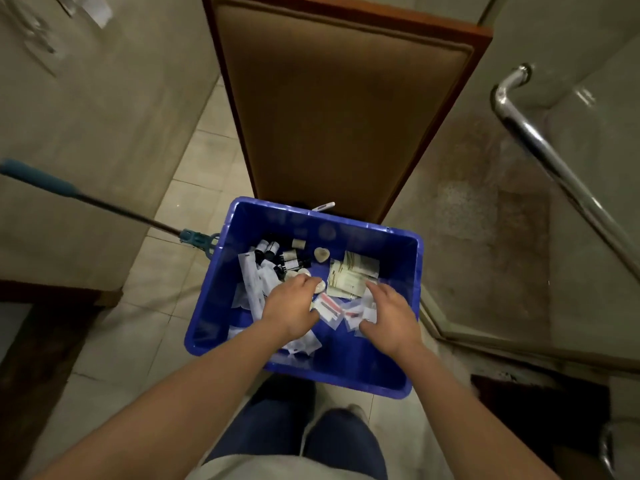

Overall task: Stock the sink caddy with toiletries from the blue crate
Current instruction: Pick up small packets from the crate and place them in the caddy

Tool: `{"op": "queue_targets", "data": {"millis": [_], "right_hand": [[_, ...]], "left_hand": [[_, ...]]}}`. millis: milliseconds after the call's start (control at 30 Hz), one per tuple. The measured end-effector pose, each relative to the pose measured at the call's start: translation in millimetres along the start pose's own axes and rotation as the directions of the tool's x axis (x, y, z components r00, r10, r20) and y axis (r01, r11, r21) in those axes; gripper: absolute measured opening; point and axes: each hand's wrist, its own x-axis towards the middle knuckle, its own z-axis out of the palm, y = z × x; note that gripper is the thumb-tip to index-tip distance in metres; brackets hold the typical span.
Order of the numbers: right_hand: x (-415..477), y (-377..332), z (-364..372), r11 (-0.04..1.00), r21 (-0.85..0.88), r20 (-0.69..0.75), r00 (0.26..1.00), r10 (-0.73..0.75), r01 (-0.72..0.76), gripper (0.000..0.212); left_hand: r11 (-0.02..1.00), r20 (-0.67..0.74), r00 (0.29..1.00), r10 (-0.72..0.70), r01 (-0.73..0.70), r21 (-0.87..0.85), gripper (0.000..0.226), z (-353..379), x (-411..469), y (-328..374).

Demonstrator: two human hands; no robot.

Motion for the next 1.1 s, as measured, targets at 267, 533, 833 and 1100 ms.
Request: {"op": "queue_targets", "data": {"millis": [267,533,833,1100], "right_hand": [[56,20,25,0.995,0.008,0.090,0.991,0.100,-0.102,0.083],[124,41,60,0.990,0.090,0.089,0.991,0.102,-0.110,0.079],[182,57,89,0.994,0.064,0.022,0.996,0.083,-0.084,0.064],[199,60,103,0.992,-0.054,-0.094,0.990,0.109,-0.114,0.043]], "left_hand": [[0.999,0.146,0.989,0.015,-0.009,-0.044,0.068,35,65,-19],[0.998,0.124,0.992,0.024,-0.018,-0.055,0.070,85,121,-33],[0.974,0.037,0.976,0.215,-0.217,0.068,0.074,130,167,-31],[0.975,-0.062,0.977,0.204,-0.196,0.108,0.060,144,175,-28]]}}
